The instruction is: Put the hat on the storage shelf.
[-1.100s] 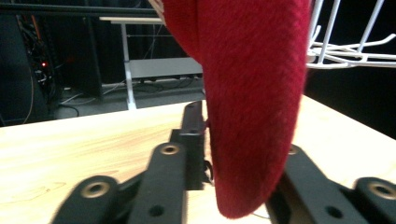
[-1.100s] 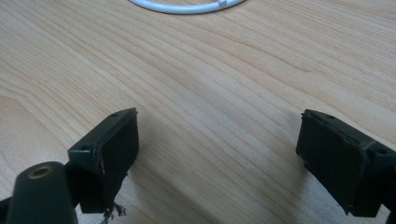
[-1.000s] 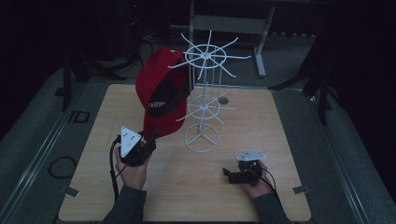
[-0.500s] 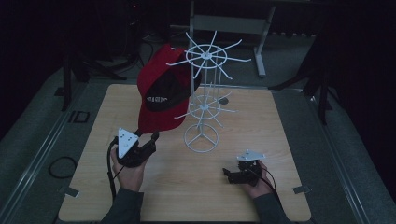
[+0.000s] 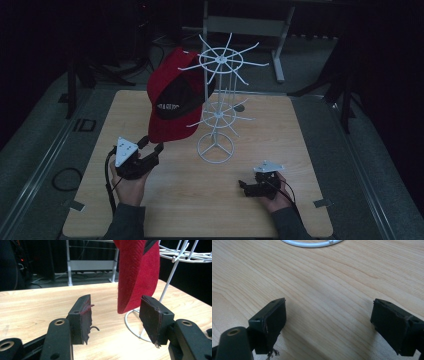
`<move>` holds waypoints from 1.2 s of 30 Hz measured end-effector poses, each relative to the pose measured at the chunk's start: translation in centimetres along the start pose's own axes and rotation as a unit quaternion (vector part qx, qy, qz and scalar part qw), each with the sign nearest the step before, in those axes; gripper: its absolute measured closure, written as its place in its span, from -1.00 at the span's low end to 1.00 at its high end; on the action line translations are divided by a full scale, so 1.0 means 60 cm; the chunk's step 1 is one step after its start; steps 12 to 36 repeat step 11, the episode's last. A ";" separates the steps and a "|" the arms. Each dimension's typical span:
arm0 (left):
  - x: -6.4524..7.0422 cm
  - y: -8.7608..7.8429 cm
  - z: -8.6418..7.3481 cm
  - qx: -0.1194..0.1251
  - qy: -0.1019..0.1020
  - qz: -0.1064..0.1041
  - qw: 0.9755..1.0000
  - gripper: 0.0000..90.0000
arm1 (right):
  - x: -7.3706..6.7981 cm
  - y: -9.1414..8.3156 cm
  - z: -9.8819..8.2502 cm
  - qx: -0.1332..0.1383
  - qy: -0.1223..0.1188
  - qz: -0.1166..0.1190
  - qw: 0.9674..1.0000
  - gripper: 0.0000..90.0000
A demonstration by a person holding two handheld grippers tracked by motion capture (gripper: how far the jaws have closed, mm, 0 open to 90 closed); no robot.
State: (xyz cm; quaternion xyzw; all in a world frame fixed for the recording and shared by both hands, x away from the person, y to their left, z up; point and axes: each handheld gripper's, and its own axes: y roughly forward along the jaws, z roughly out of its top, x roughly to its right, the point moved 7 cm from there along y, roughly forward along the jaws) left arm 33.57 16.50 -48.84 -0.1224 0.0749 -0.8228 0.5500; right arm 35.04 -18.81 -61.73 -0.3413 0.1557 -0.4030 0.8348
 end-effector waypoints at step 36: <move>-0.006 0.003 -0.008 -0.017 -0.010 -0.021 1.000 -0.06 | 0.000 0.000 0.000 0.000 0.000 0.000 1.000 -0.71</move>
